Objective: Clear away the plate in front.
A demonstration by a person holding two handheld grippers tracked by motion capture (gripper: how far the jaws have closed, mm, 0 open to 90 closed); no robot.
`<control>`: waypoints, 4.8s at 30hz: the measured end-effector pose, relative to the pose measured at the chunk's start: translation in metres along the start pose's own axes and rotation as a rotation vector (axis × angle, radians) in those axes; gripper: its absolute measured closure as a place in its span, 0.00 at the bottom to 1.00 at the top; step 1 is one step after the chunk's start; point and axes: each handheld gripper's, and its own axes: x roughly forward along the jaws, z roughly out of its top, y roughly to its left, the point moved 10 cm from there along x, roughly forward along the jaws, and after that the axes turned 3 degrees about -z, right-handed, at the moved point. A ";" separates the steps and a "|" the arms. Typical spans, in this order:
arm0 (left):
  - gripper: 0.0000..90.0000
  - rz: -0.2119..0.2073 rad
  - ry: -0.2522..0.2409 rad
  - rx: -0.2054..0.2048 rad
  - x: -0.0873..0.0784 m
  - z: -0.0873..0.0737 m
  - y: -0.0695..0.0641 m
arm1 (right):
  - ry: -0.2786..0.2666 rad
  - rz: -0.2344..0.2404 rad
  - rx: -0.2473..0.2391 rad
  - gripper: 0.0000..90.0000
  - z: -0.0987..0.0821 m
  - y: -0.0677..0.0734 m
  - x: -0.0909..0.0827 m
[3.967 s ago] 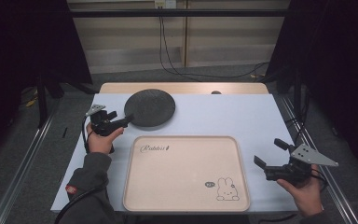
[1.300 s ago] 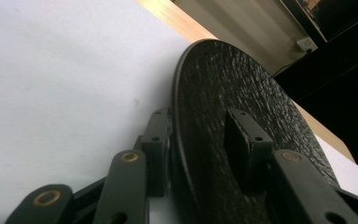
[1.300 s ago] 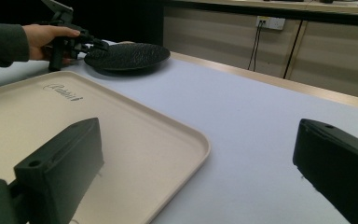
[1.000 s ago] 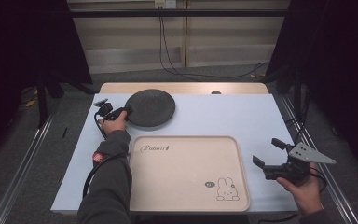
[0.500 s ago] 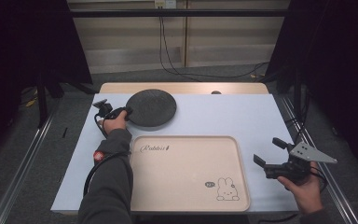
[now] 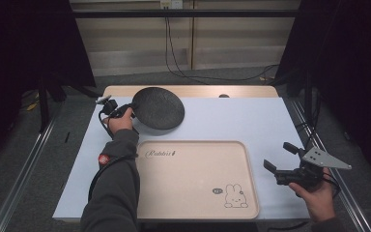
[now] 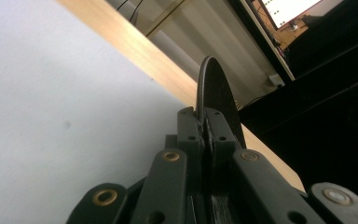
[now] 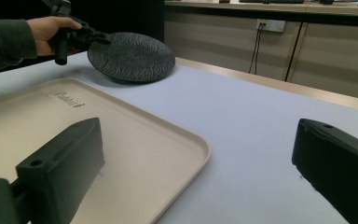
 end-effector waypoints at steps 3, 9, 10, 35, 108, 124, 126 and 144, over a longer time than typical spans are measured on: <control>0.97 -0.007 0.008 0.014 0.000 0.002 -0.004 | -0.006 0.007 0.013 0.02 0.001 0.000 -0.001; 0.96 -0.018 0.022 0.036 0.001 0.005 -0.015 | -0.005 0.008 0.012 0.01 0.001 0.001 0.000; 0.96 -0.013 0.022 0.036 0.002 0.006 -0.016 | -0.004 0.006 0.013 0.01 0.000 0.001 0.000; 0.95 -0.078 0.094 0.029 -0.017 0.022 -0.046 | -0.024 0.022 0.015 0.00 0.003 0.001 -0.003; 0.95 -0.336 0.341 0.096 -0.122 -0.049 -0.097 | -0.050 0.046 -0.026 0.00 0.004 0.009 -0.001; 0.95 -0.398 0.363 0.161 -0.135 -0.078 -0.112 | -0.052 0.046 -0.028 0.00 0.004 0.008 -0.001; 0.95 -0.403 0.374 0.185 -0.137 -0.082 -0.115 | -0.053 0.045 -0.026 0.00 0.005 0.008 -0.001; 0.95 -0.423 0.439 0.232 -0.144 -0.115 -0.124 | -0.049 0.034 -0.029 0.00 0.004 0.007 0.001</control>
